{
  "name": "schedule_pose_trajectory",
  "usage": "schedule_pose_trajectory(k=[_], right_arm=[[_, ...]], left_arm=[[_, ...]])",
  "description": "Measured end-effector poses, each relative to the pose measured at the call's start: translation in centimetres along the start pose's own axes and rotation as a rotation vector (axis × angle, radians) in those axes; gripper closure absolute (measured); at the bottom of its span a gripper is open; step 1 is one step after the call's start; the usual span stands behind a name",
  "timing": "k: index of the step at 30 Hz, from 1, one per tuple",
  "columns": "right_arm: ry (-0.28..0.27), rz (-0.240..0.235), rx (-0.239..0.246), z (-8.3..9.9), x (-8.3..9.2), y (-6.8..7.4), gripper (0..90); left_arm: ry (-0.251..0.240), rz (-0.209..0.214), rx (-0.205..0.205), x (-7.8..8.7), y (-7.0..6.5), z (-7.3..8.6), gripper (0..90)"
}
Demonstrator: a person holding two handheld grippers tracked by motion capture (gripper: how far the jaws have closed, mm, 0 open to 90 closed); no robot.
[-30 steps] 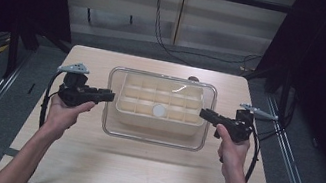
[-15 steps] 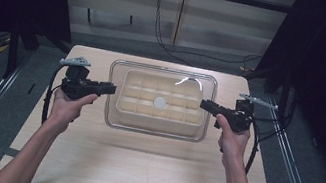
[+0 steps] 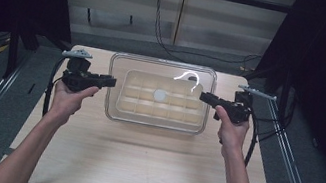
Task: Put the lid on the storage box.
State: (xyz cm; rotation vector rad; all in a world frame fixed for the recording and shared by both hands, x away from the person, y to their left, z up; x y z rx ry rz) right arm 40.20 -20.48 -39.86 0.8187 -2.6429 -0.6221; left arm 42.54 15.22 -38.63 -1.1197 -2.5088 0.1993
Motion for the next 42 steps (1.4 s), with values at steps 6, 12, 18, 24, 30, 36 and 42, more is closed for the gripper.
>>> schedule_pose_trajectory(k=[6,12,18,24,30,36,42], right_arm=[[0.002,0.011,-0.006,-0.7,-0.5,-0.3,66.4],[0.006,0.034,-0.014,-1.0,-1.4,-1.1,65.5],[0.025,0.054,-0.015,-0.9,-2.2,-2.0,65.1],[0.044,0.074,-0.017,-0.9,-3.0,-2.9,64.5],[0.059,0.107,-0.008,-0.7,-3.4,-3.6,64.1],[0.065,0.117,-0.024,-0.5,-3.6,-4.2,64.0],[0.074,0.133,-0.029,-0.4,-3.8,-4.8,63.3]], left_arm=[[0.003,-0.011,-0.003,-0.6,0.4,-0.6,73.3],[0.008,-0.025,0.000,-1.5,0.9,-0.8,73.3],[0.006,-0.036,0.041,-2.5,1.7,-0.4,73.4],[0.017,-0.041,0.044,-3.4,2.2,-0.2,73.3],[0.037,-0.062,0.041,-4.2,2.5,-0.1,72.9],[0.046,-0.081,0.046,-4.9,2.7,0.0,72.1],[0.047,-0.093,0.057,-5.6,3.0,0.1,71.4]])
Point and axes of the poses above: each handheld gripper's, and its own axes: x roughly backward along the jaws, z roughly out of its underside, y roughly to its left, the point moved 7 cm from there along -x, roughly forward along the jaws, and after that the axes turned 13 degrees about -y, right-handed, at the moved point
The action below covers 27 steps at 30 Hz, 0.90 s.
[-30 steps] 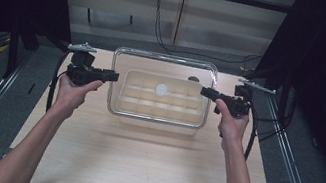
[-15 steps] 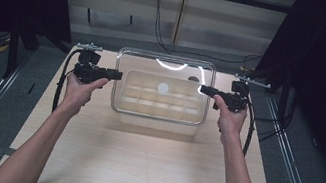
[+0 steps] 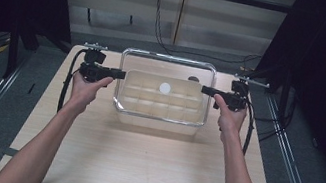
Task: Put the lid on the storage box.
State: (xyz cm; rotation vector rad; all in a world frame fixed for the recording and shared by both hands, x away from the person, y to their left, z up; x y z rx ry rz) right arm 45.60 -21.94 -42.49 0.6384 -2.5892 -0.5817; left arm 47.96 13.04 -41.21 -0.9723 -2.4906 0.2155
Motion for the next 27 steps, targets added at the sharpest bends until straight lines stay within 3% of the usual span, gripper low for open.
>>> schedule_pose_trajectory(k=[7,13,18,19,22,27], right_arm=[[0.028,0.017,0.014,0.0,-0.6,-0.6,61.3],[0.052,0.039,0.020,0.2,-1.2,-1.0,60.2],[0.059,0.050,0.013,0.4,-1.8,-1.4,59.4],[0.061,0.052,0.010,0.5,-1.9,-1.5,59.3],[0.059,0.055,-0.015,0.8,-2.3,-1.9,58.8],[0.082,0.074,-0.014,1.1,-3.0,-2.3,56.7]], left_arm=[[0.018,-0.013,-0.016,-0.6,0.2,0.0,70.4],[0.018,-0.016,0.014,-1.3,0.8,0.4,69.8],[0.031,-0.040,-0.001,-1.6,1.4,0.5,71.5],[0.030,-0.031,0.028,-1.8,1.6,0.6,71.7],[0.035,-0.029,0.043,-2.1,1.9,0.9,71.3],[0.046,-0.022,0.076,-2.7,2.5,1.2,70.5]])
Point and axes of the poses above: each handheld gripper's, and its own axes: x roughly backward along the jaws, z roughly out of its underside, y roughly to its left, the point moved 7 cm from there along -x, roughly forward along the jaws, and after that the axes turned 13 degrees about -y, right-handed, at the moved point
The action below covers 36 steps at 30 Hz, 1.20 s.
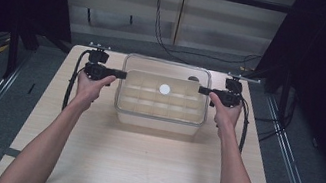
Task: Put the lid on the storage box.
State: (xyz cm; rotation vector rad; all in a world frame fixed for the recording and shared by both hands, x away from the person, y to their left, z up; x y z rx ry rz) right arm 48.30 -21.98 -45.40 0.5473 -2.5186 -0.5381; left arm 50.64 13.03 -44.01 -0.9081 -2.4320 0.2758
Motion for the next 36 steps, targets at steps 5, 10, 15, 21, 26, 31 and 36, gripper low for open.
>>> schedule_pose_trajectory(k=[5,10,15,21,26,31,36], right_arm=[[0.009,0.016,0.007,0.2,-0.4,-0.3,55.6],[0.018,0.036,0.007,0.5,-1.0,-0.6,53.7],[0.018,0.066,0.014,0.6,-1.3,-0.7,52.5],[0.026,0.075,0.008,1.0,-1.7,-0.9,51.4],[0.033,0.082,-0.003,1.3,-2.0,-1.1,50.5],[0.033,0.095,0.011,1.3,-2.3,-1.1,47.7],[0.045,0.118,0.049,1.7,-2.7,-1.0,41.8]], left_arm=[[0.003,0.017,0.044,-0.5,0.5,0.3,69.9],[0.021,0.020,0.057,-0.9,0.8,0.7,69.2],[0.032,0.015,0.060,-1.2,1.0,1.0,67.7],[0.045,0.013,0.071,-1.4,1.2,1.2,66.9],[0.055,0.019,0.095,-1.7,1.5,1.5,66.6],[0.068,0.005,0.077,-1.8,1.3,1.6,64.9],[0.082,0.012,0.088,-2.1,1.7,2.0,63.8]])
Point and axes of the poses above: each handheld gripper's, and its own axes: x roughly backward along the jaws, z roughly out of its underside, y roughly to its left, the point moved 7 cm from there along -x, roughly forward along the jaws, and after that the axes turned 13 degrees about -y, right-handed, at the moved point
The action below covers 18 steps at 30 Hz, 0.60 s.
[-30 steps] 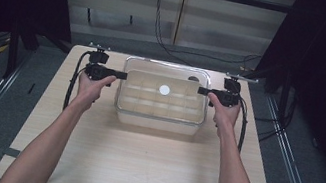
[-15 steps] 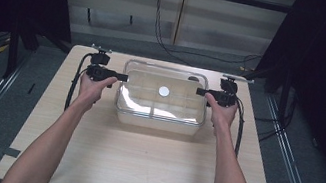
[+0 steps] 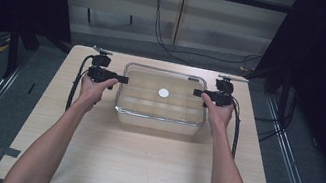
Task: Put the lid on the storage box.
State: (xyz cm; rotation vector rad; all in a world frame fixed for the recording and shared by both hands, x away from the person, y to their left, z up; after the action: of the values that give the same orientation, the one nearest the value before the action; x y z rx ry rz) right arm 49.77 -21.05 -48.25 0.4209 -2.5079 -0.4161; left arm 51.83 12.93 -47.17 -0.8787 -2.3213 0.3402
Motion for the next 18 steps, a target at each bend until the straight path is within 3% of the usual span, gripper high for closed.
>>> schedule_pose_trajectory(k=[5,7,9,10,11,13,18], right_arm=[[0.005,0.005,0.000,0.1,-0.2,0.0,40.3],[0.015,0.003,-0.004,0.3,-0.4,0.0,38.0],[0.025,0.002,-0.011,0.5,-0.5,0.1,36.4],[0.026,0.006,-0.012,0.6,-0.6,0.1,35.7],[0.025,0.002,-0.014,0.6,-0.6,0.1,34.3],[0.037,0.012,0.005,0.8,-0.8,0.0,34.8],[0.031,0.017,0.003,0.7,-0.8,0.0,34.0]], left_arm=[[-0.007,-0.006,0.012,-0.1,-0.2,0.1,63.0],[0.012,-0.007,0.005,-0.2,0.0,0.3,62.3],[0.005,-0.014,0.023,-0.4,0.1,0.4,61.7],[0.016,-0.054,-0.022,-0.3,0.4,0.6,60.6],[0.017,-0.045,-0.038,-0.3,0.3,0.6,67.5],[0.024,-0.028,-0.019,-0.2,0.2,0.7,65.2],[0.013,-0.057,0.005,0.1,0.9,0.7,58.5]])
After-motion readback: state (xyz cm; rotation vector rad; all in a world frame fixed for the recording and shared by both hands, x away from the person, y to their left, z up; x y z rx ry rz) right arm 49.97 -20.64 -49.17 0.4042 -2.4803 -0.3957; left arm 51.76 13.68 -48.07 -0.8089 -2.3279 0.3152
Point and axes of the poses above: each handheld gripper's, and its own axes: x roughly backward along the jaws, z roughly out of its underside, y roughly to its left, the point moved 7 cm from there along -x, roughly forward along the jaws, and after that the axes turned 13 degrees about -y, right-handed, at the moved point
